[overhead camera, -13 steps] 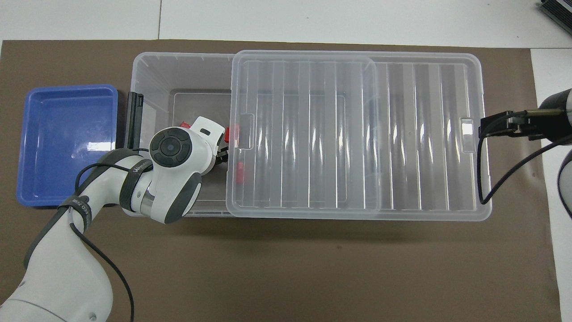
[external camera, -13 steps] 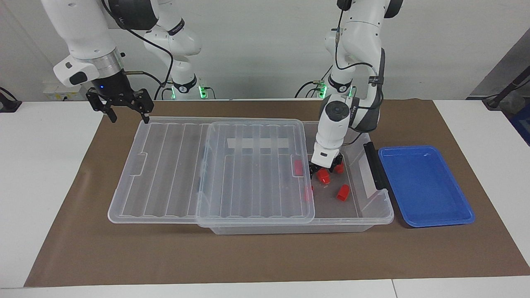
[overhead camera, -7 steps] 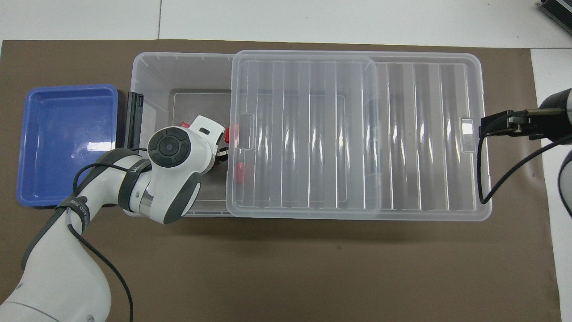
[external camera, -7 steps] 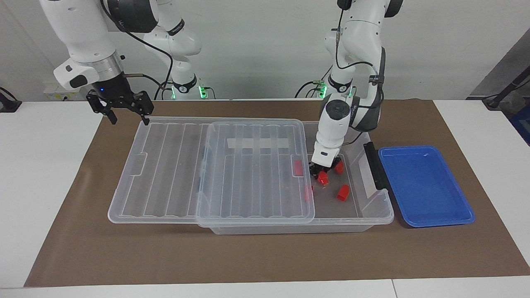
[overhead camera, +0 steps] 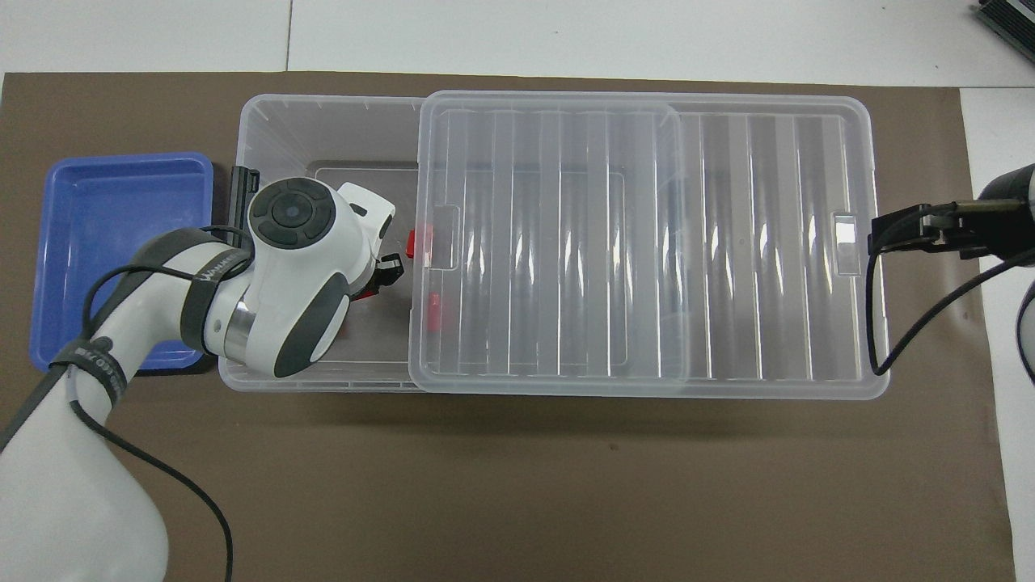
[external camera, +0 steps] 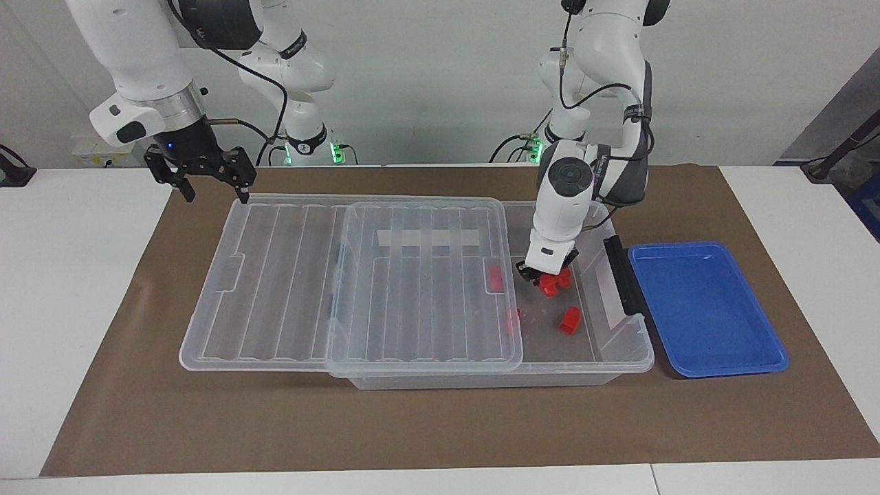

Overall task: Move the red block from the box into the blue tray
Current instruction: 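Lower the left gripper into the box and grasp a red block, then lift the red block and carry it to the blue tray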

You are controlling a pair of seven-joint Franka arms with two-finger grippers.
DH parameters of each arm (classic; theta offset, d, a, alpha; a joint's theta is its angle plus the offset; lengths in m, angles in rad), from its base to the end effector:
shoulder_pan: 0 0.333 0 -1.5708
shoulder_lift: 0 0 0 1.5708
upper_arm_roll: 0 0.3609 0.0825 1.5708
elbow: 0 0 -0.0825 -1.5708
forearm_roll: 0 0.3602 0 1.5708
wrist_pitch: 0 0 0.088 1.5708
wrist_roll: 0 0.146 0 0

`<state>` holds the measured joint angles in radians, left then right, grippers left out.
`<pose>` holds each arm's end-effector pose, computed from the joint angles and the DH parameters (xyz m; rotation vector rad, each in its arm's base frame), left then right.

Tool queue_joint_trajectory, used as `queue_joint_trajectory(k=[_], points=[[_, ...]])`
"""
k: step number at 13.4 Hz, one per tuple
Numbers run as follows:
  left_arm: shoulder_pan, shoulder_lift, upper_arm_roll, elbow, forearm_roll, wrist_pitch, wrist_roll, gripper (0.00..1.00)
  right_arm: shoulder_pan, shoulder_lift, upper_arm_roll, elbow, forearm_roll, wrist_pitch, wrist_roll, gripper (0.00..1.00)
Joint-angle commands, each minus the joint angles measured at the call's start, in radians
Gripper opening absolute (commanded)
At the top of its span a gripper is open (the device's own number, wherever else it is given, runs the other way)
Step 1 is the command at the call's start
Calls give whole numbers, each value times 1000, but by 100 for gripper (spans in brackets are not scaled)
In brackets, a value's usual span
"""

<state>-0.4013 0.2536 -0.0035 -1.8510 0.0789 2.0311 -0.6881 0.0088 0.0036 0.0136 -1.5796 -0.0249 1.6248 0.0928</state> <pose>0.5541 -0.2294 0.3976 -3.0217 -0.3731 0.0414 0.5389 0.0085 0.6295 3.1166 -0.1085 0.0670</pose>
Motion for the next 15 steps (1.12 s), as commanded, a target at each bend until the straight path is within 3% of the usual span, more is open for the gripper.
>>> queue_joint_trajectory(k=[1, 6, 9, 11, 13, 15], points=[[48, -28, 2, 106, -27, -173, 88, 9, 37, -2, -44, 12, 10, -26, 21, 97], [208, -37, 5, 314, -65, -477, 397, 8, 39, 1, -47, 1, 10, -39, 22, 98], [344, -42, 17, 348, -65, -535, 664, 8, 33, -1, -47, 0, 10, -39, 19, 100], [439, -50, 17, 331, -65, -487, 842, 8, 23, -2, -50, 0, 11, -37, 10, 100], [514, -77, 19, 251, -65, -381, 930, 8, 22, -13, -50, 0, 10, -75, 8, 100], [544, -143, 20, 63, -67, -173, 943, 8, 20, -22, -50, 0, 8, -89, 7, 100]])
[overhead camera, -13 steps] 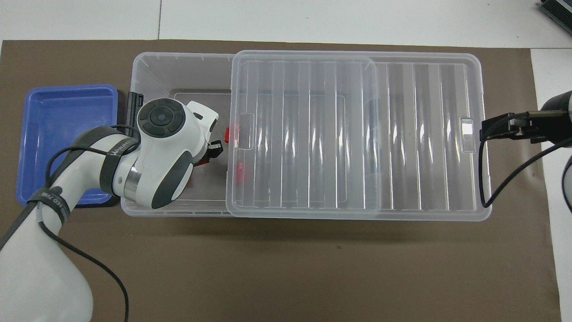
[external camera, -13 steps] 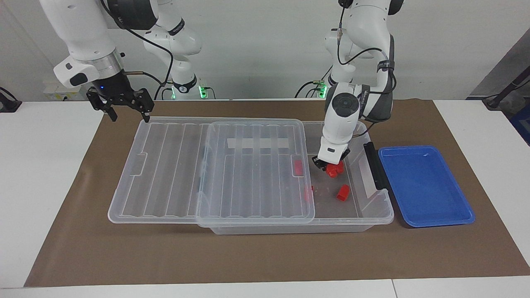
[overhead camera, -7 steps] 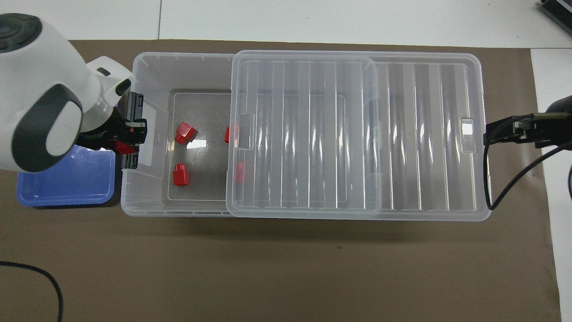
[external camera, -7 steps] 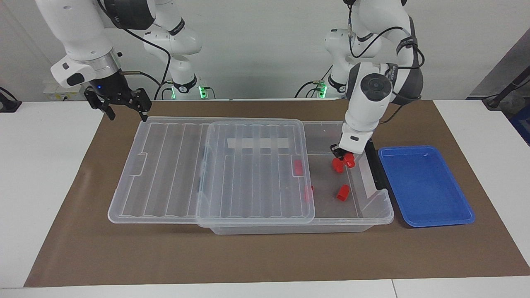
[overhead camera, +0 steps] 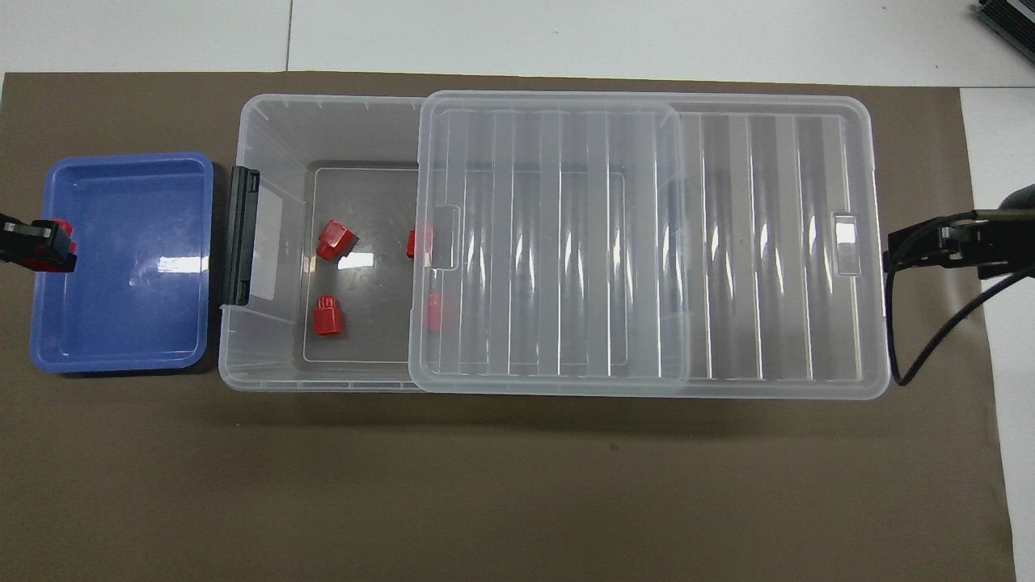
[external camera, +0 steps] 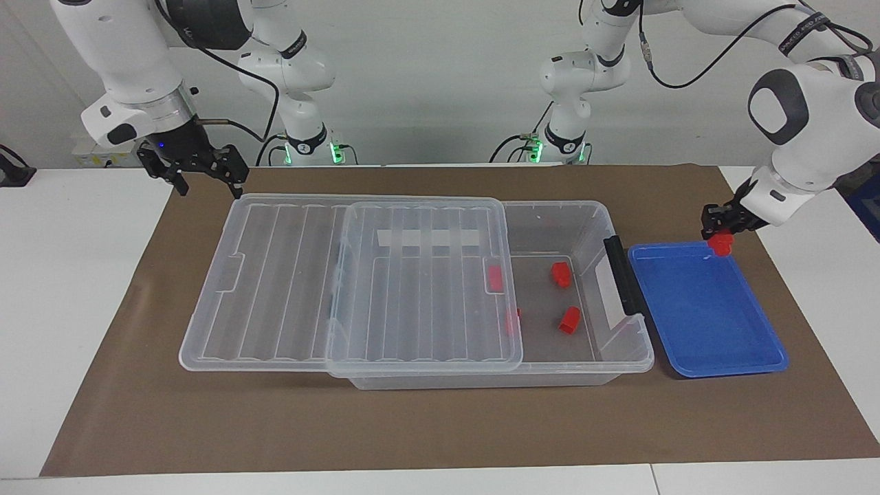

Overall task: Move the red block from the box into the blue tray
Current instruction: 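Lift the red block and carry it to the blue tray, then lower the red block into the blue tray and open the left gripper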

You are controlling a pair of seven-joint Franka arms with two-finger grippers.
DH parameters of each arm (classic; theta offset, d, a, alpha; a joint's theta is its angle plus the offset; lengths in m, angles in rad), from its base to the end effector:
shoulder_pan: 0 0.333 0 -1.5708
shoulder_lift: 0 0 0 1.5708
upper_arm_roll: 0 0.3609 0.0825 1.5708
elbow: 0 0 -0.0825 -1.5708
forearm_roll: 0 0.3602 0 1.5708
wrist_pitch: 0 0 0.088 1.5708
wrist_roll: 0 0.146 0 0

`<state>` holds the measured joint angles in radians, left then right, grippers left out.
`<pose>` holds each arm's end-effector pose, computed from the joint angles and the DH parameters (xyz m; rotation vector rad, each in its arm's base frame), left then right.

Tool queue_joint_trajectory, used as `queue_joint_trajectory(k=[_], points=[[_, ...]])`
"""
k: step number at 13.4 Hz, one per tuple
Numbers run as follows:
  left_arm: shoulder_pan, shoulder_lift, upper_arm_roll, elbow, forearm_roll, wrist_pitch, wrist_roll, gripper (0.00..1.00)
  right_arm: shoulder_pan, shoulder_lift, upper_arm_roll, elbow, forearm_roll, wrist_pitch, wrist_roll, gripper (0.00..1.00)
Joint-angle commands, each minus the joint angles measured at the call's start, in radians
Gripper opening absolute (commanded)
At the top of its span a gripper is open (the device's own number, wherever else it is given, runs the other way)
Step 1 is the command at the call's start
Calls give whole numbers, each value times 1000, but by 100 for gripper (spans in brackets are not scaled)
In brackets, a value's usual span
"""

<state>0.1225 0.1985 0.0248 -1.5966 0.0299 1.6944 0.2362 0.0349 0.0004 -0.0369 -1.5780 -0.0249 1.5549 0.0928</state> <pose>0.5876 0.0900 0.5169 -3.1192 0.1472 0.1646 0.5280 -0.0047 0.6256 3.1119 -0.1478 -0.0348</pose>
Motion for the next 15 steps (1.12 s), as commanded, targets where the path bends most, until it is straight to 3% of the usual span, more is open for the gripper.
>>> queue_joint_trajectory(k=[1, 3, 8, 12, 15], points=[[25, -121, -8, -292, -18, 282, 20, 8, -6, -20, 0, -2, 8, -19, 7, 100], [26, -128, -8, -390, -18, 422, 18, 8, -4, -20, 0, -2, 8, -16, 10, 100], [51, -116, -8, -499, -18, 580, 17, 8, -6, -26, 0, -17, 8, -9, 8, 100], [52, -54, -8, -516, -18, 645, -5, 8, -12, -36, -1, -42, 8, 34, 8, 100], [52, -21, -8, -546, -18, 718, -46, 8, -46, -27, -1, -95, 8, 151, 5, 100]])
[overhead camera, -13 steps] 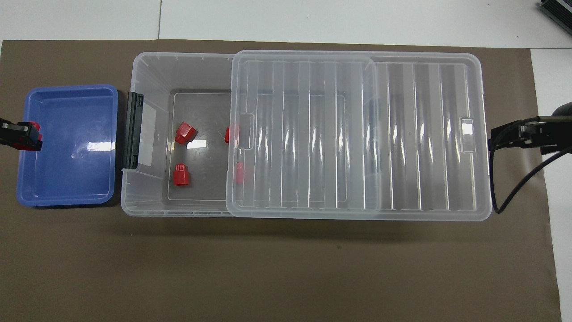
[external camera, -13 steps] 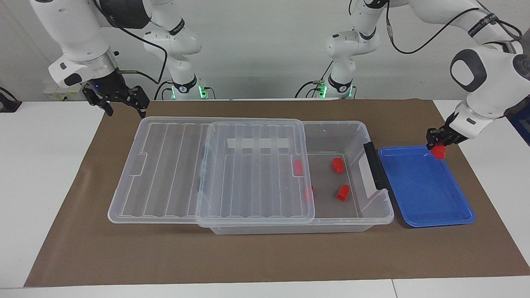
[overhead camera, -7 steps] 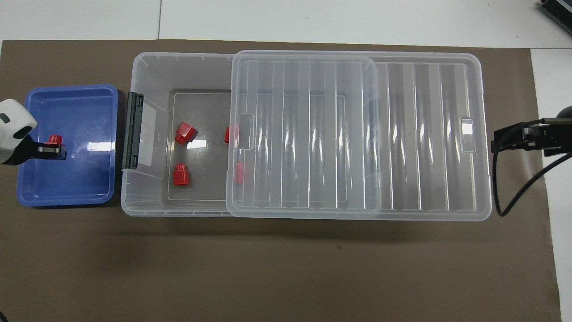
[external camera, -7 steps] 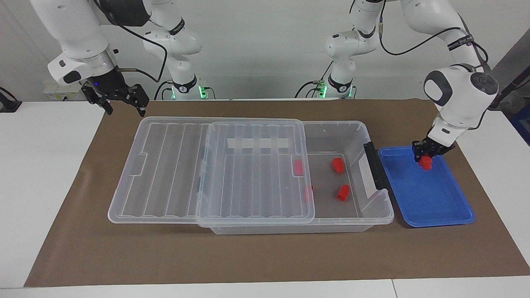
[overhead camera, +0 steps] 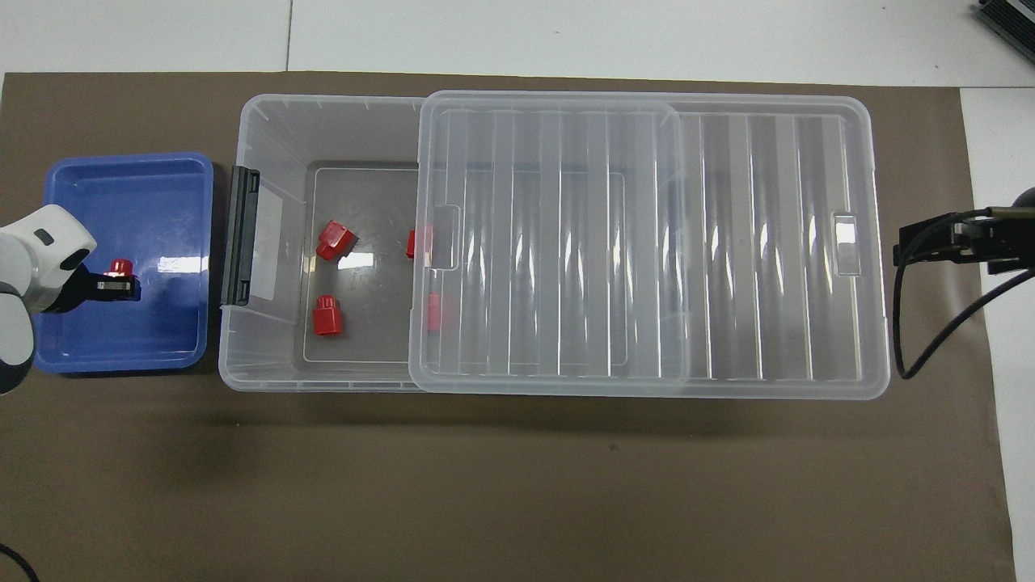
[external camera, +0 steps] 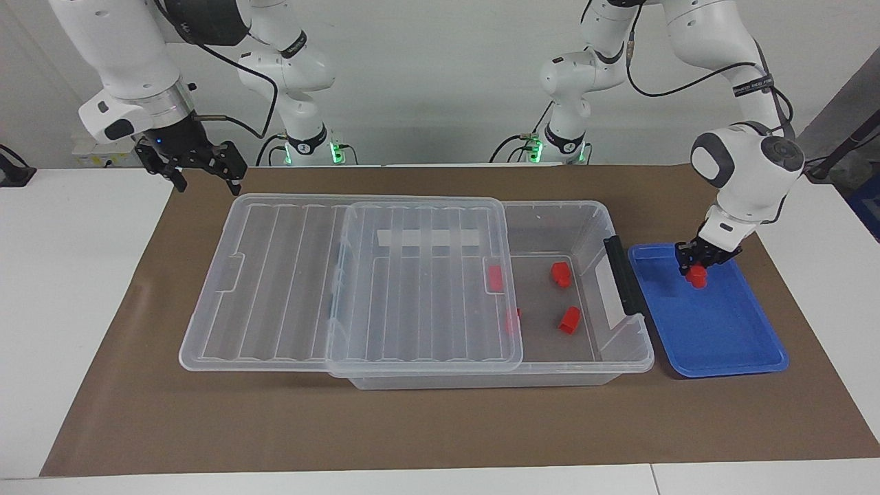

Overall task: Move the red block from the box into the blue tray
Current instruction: 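Lower the red block into the blue tray and open the left gripper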

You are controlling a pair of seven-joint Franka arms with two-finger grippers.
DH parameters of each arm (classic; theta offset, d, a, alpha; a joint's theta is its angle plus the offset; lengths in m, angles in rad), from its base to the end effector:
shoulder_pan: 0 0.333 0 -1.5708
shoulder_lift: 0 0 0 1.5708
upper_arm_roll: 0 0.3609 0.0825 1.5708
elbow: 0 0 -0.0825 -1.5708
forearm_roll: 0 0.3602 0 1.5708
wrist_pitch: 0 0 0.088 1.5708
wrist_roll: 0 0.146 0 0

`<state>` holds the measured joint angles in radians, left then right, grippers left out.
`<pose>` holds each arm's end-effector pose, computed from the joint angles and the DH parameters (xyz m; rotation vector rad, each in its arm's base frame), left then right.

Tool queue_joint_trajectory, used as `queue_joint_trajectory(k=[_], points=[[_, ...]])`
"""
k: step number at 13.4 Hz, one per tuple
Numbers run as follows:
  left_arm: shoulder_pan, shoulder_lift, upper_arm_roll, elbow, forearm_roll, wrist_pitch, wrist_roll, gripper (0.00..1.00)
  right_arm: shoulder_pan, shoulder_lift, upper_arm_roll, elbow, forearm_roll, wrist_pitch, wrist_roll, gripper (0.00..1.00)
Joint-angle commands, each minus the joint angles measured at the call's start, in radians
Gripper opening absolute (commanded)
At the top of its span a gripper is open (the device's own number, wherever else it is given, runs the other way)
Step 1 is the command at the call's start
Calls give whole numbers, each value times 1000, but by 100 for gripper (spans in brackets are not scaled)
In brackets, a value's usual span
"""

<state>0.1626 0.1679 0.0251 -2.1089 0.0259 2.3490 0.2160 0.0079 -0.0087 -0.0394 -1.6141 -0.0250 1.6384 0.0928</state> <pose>0.5575 0.1067 0.3649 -3.1018 0.0719 -0.1026 0.5346 -0.0204 0.6216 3.1117 -0.1917 0.0526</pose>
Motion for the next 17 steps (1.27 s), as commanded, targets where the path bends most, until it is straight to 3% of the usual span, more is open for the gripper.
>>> queue_joint_trajectory(k=[1, 7, 8, 9, 10, 11, 12, 13, 17], points=[[12, 19, -8, -51, -14, 94, -41, 8, -25, -8, 1, -61, 8, 89, 5, 100], [6, 45, -10, -74, -14, 131, -67, 8, -112, 81, 1, -73, -6, 227, -80, 100], [9, 45, -8, -89, -14, 154, -66, 8, -118, 94, 1, -76, -6, 248, -82, 98], [9, 44, -8, -103, -14, 174, -66, 8, -120, 102, 1, -87, -6, 273, -82, 82], [6, 44, -8, -109, -14, 182, -66, 20, -121, 113, 1, -104, -6, 309, -82, 52], [5, 44, -8, -111, -14, 179, -60, 55, -127, 115, 1, -134, -4, 357, -82, 9], [5, 44, -8, -111, -14, 177, -53, 79, -126, 115, 1, -159, -4, 397, -79, 0], [3, 44, -8, -109, -14, 177, -53, 97, -126, 122, 1, -177, -4, 434, -74, 0], [8, 44, -8, -102, -12, 162, -50, 100, -138, 153, 1, -179, -4, 463, -81, 0]])
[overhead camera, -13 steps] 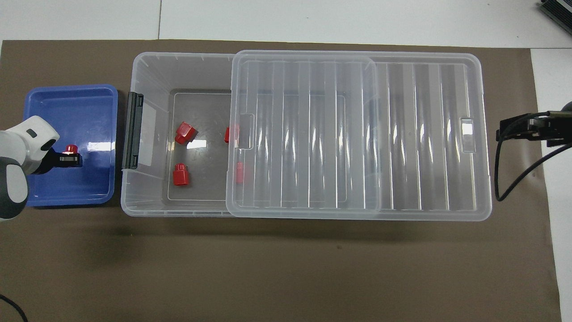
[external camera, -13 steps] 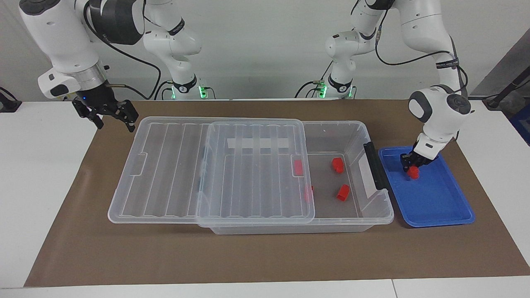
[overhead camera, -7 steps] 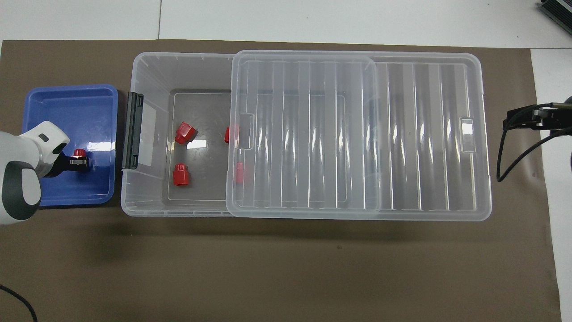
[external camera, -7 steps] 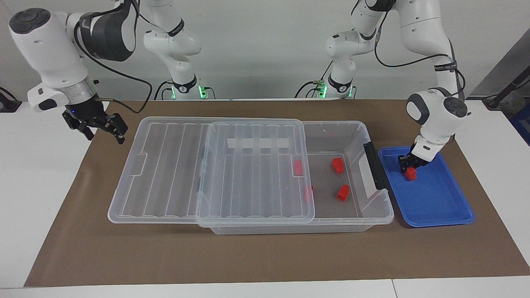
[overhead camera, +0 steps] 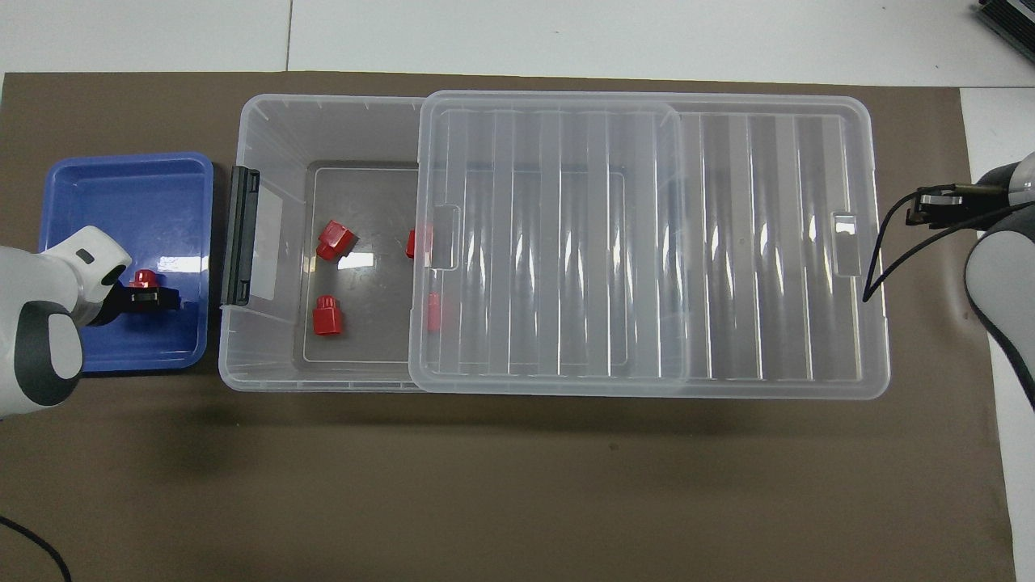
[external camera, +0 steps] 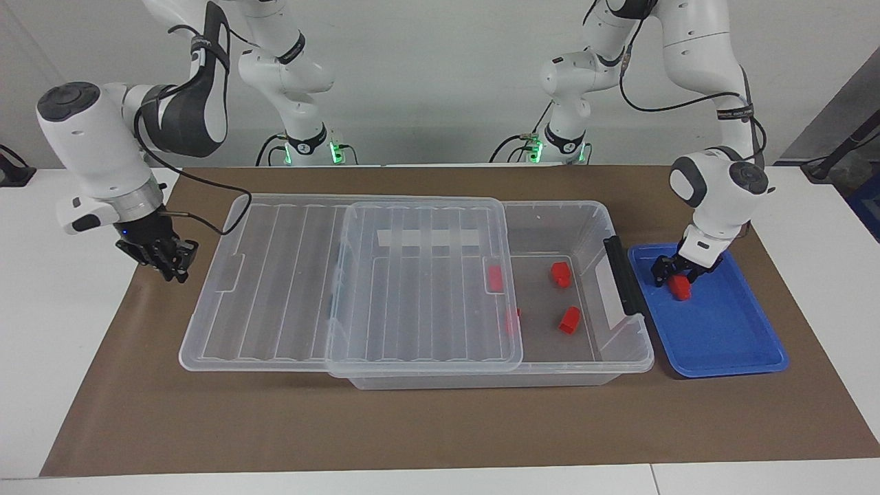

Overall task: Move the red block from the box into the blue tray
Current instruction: 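Withdraw the left gripper while the right gripper moves to the lid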

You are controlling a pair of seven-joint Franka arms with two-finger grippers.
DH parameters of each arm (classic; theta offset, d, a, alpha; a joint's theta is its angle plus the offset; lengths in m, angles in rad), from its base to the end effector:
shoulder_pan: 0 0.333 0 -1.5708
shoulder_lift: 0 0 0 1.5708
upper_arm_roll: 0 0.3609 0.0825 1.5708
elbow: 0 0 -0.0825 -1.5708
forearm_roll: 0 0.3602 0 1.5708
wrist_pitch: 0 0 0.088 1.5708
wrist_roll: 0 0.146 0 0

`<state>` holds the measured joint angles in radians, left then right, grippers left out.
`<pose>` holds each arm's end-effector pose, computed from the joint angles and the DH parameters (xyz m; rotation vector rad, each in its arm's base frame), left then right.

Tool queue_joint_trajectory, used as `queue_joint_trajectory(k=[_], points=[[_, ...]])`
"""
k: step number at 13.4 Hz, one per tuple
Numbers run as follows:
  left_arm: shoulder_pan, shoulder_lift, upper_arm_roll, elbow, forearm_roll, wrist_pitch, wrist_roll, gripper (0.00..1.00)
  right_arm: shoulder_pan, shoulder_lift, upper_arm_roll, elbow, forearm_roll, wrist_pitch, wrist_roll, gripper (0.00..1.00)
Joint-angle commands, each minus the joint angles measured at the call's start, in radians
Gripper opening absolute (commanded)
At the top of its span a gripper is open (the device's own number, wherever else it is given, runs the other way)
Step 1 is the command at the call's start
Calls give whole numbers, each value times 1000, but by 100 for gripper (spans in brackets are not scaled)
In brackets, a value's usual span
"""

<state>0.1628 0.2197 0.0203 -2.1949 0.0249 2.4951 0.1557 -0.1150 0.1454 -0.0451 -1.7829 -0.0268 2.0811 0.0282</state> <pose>0.5503 0.1022 0.3145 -3.1059 -0.0116 -0.1180 0.6015 -0.0980 0.4986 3.0801 -0.2718 0.2332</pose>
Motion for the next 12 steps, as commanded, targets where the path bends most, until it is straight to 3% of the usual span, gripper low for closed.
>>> queue_joint_trajectory(k=[1, 2, 10, 12], points=[[0, -11, -3, -8, -13, -1, 8, 100, -14, 2, 7, -10, -2, 19, -16, 0], [-5, -20, -5, 15, -13, -39, 5, 100, -12, 3, 7, -10, -2, 19, -14, 0], [-29, -175, -17, 391, -8, -749, 7, 100, 31, 11, 16, -13, -2, 14, -2, 0], [-29, -242, -22, 417, -8, -835, 7, 100, 43, 10, 24, -15, -1, 11, 4, 0]])
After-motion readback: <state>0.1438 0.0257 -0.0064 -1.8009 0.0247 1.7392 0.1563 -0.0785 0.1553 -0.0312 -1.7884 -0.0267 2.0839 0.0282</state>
